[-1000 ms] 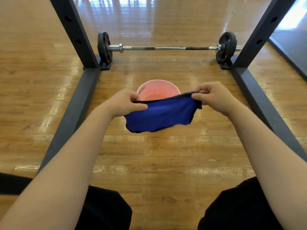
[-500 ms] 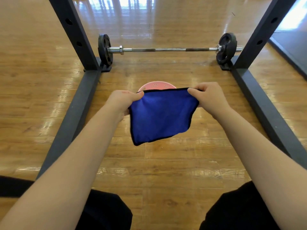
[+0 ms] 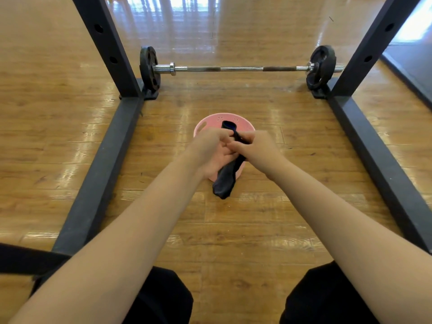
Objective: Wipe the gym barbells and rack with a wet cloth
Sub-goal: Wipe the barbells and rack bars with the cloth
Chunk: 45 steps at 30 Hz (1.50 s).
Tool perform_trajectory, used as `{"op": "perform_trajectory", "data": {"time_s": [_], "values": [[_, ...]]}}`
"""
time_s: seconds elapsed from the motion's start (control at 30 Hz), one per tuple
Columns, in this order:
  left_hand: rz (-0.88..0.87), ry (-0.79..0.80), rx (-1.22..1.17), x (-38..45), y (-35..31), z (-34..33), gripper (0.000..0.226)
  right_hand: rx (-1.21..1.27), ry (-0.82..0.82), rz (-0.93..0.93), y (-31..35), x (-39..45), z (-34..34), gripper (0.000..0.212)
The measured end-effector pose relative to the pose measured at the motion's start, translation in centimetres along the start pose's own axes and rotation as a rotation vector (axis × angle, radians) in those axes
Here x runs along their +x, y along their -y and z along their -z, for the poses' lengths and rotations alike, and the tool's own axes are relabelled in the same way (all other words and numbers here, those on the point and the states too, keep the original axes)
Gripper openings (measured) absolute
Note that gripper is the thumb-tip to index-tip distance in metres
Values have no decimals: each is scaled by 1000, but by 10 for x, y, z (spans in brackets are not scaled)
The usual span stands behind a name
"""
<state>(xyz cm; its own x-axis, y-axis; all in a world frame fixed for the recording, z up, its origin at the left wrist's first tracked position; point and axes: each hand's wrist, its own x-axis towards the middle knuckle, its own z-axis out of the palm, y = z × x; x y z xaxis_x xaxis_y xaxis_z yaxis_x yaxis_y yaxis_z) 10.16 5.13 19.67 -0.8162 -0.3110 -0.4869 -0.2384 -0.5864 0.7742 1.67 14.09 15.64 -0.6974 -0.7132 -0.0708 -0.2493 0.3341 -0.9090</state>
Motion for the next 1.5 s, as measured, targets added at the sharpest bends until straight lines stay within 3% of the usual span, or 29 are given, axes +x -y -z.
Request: {"op": "perform_trajectory", "data": {"time_s": [0.13,0.2,0.3,0.37,0.43,0.53,0.63,0.7,0.73,0.8,0.87,0.93,1.0,1.1,1.27,1.43,1.5], "values": [[19,133,131,-3,-9,13,52,124,-7,-45,-3,2,14,22],[-41,44,322,-1,-12,16,44,161,9,-60,1,4,21,24],[-242,-231,580,9,-12,29,36,240,44,-85,9,4,31,28],[-267,-187,683,15,-9,41,61,332,95,-75,13,4,37,29],[-178,-13,675,19,-3,48,65,472,142,-51,14,3,42,33],[-106,133,577,20,4,44,35,635,143,-29,15,2,47,32],[-115,154,402,22,7,40,19,658,-91,-103,14,7,48,28],[-142,141,317,22,8,36,17,757,-272,-266,7,11,48,29],[-156,120,272,21,9,35,19,832,-282,-371,3,10,48,39],[-186,71,193,21,7,34,23,883,-129,-548,-3,6,45,67],[-219,47,172,19,3,34,24,763,114,-603,-4,-1,41,76],[-241,59,155,18,0,36,24,684,208,-560,-4,-1,33,52],[-246,103,132,17,-1,39,27,679,140,-472,-3,2,25,31],[-230,165,216,18,-1,42,46,836,25,-314,-2,9,22,28],[-253,-187,517,26,-1,50,29,613,-213,-294,-3,17,25,21],[-208,-499,570,36,1,50,14,745,-333,-359,-4,19,22,44],[-145,-483,421,37,1,49,22,871,-288,-361,-5,19,23,64]]}}
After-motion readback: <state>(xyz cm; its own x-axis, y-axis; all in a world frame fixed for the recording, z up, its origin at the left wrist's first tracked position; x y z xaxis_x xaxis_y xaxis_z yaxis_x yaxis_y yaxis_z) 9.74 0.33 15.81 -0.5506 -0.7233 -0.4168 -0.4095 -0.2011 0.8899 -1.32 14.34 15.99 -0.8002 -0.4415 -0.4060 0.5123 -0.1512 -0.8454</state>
